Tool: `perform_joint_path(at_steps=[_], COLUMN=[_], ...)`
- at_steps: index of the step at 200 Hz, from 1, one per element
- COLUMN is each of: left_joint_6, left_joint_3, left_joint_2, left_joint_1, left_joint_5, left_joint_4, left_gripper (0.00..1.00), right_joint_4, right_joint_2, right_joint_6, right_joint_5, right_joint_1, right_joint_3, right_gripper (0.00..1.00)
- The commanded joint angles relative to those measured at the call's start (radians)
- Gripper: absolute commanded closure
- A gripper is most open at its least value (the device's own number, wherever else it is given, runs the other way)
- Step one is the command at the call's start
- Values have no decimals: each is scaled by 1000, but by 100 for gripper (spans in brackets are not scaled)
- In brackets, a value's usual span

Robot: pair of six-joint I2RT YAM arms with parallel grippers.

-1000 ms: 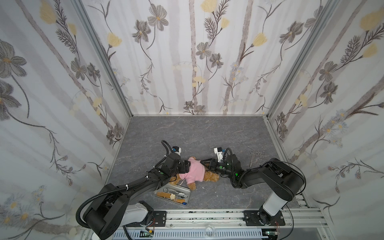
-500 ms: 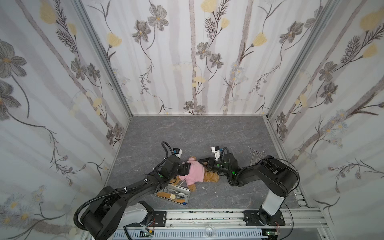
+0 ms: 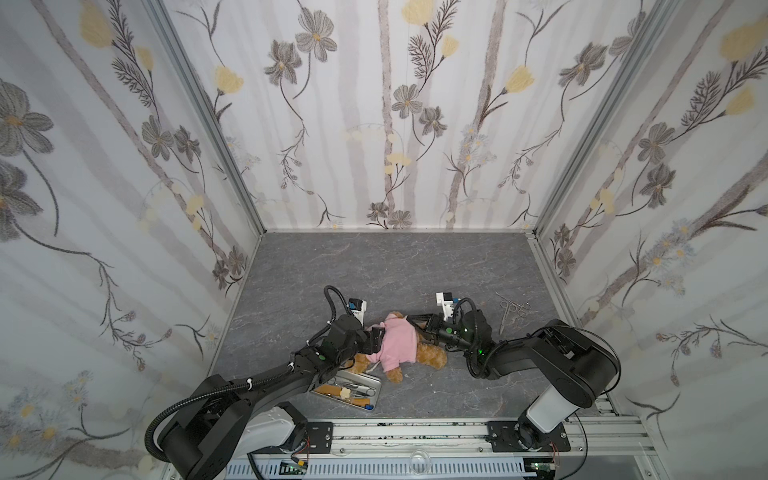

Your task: Dress the teddy bear

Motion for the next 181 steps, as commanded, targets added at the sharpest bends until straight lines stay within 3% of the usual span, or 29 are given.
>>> perform_joint_path(at_steps=[1,147,181], left_joint_6=[33,50,50], left_joint_3=[-23,-24,-22], left_joint_2=[4,16,15], left_joint_1=[-7,-34,-37], left_joint_5=[-34,-49,-47], left_joint_4=[-93,-74,-75], left_gripper=[24,24,24], right_joint_4=[123,178,49], right_joint_2=[-8,-6,-62], right_joint_6=[15,4,-86], right_joint_5=[64,126,112], right_joint_1=[-17,-75,-56], right_joint_3=[-33,-195,-168], right_gripper=[100,86,78])
